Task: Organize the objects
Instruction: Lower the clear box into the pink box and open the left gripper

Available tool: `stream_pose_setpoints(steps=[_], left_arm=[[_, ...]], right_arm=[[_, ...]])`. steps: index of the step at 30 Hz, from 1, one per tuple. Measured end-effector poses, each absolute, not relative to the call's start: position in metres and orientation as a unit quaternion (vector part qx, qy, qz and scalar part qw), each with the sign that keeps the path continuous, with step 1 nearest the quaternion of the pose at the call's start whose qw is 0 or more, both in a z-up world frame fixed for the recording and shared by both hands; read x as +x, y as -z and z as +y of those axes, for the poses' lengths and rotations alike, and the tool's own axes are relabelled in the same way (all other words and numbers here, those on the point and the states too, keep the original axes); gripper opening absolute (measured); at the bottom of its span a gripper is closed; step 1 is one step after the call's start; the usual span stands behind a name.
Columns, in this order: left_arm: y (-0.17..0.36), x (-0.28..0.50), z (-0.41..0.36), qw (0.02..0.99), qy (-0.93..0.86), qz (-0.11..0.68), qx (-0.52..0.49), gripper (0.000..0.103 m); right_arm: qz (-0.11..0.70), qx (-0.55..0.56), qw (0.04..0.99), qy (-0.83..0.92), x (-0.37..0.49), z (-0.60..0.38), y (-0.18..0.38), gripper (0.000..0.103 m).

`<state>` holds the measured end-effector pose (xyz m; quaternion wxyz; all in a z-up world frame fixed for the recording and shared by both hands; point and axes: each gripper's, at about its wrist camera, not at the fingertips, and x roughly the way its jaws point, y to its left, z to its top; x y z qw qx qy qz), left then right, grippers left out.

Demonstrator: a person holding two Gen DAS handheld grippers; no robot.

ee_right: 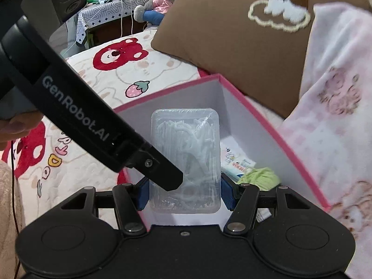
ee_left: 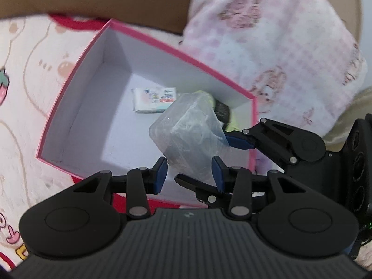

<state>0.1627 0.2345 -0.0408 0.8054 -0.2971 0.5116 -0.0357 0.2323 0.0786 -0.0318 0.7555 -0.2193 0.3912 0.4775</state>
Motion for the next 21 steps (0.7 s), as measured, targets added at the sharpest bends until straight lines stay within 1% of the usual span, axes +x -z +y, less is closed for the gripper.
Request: stream_pose_setpoints(steps=[7,10,13,15,21], left_arm=[[0.075,0.172,0.246,0.777,0.023,0.533,-0.333,0.041],[0.085,0.182,0.243,0.772,0.016,0.541,-0.334,0.041],[0.090,0.194,0.237,0.771,0.012,0.552,-0.317,0.041],[0.098,0.199,0.237,0.764,0.011,0.558,-0.323,0.041],[0.112,0.200,0.248,0.743,-0.012,0.570,-0.351,0.041]], right_arm=[[0.432,-0.223,0.728,-0.484,0.248,0.092,0.058,0.064],[0.473,-0.194,0.723,-0.465,0.265,0.092,0.069,0.064],[0.487,-0.175,0.724,-0.456,0.272,0.087,0.079,0.064],[0.509,-0.165,0.714,-0.451,0.282,0.086,0.086,0.064],[0.507,-0.194,0.698,-0.466,0.281,0.101,0.096,0.064]])
